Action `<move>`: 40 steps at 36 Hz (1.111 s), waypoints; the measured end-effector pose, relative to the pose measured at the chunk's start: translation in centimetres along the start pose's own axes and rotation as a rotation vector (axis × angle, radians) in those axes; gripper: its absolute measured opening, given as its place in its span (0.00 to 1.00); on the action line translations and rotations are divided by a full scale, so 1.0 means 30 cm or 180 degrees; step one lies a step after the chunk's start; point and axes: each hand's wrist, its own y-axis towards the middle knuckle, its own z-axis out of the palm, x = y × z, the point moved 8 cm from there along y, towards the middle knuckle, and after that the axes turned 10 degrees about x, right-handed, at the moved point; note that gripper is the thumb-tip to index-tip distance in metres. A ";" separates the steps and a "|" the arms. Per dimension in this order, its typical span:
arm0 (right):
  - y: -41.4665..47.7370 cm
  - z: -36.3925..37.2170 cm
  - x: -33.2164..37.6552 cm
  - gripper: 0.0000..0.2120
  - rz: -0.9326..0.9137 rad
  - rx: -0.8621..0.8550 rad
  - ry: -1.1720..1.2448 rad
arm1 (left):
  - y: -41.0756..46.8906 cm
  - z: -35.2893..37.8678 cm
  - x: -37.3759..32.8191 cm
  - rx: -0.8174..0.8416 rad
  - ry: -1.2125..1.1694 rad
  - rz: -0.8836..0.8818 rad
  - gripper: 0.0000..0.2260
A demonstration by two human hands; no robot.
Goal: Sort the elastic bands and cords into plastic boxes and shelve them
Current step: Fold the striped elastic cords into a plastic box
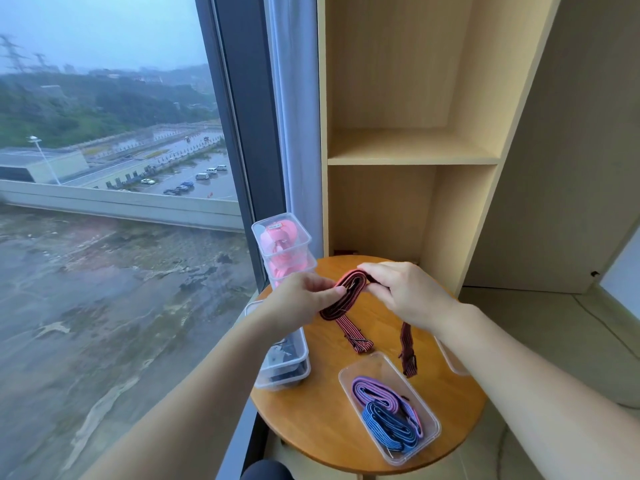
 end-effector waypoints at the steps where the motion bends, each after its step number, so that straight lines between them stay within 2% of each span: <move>1: 0.001 -0.004 0.005 0.15 -0.0046 -0.0035 0.0003 | 0.001 0.004 -0.009 0.0034 -0.0021 0.0013 0.10; 3: 0.005 -0.014 0.012 0.15 -0.0101 -0.0087 0.0015 | 0.008 0.008 -0.023 0.0068 -0.0123 0.0094 0.11; 7: 0.008 -0.047 0.014 0.15 -0.0082 -0.0245 0.0082 | 0.019 -0.009 -0.049 -0.0175 -0.0367 0.0317 0.04; 13: 0.012 -0.082 0.000 0.25 0.0091 -0.0591 0.0742 | 0.018 0.010 -0.116 -0.0458 -0.1021 0.0667 0.08; 17: 0.015 -0.086 0.006 0.29 0.0108 -0.0609 0.1010 | 0.014 -0.002 -0.163 -0.0661 -0.1082 0.0765 0.10; 22: 0.002 -0.071 0.004 0.30 0.0096 -0.0639 0.1084 | 0.000 -0.010 -0.198 -0.0777 -0.1080 0.0830 0.09; 27: -0.021 -0.055 0.023 0.33 0.0050 -0.0616 0.1209 | -0.003 0.005 -0.206 -0.0686 -0.1454 0.0826 0.08; 31: -0.043 -0.080 0.027 0.32 0.0049 -0.0806 0.1008 | 0.001 0.041 -0.196 -0.0453 -0.1860 0.0734 0.08; 35: -0.069 -0.092 0.033 0.29 -0.0051 -0.0780 0.0839 | -0.001 0.031 -0.180 -0.0360 -0.1348 0.0592 0.07; 40: -0.082 -0.095 0.037 0.26 -0.0158 -0.0570 0.0552 | -0.007 0.014 -0.178 -0.0280 -0.1547 0.0623 0.04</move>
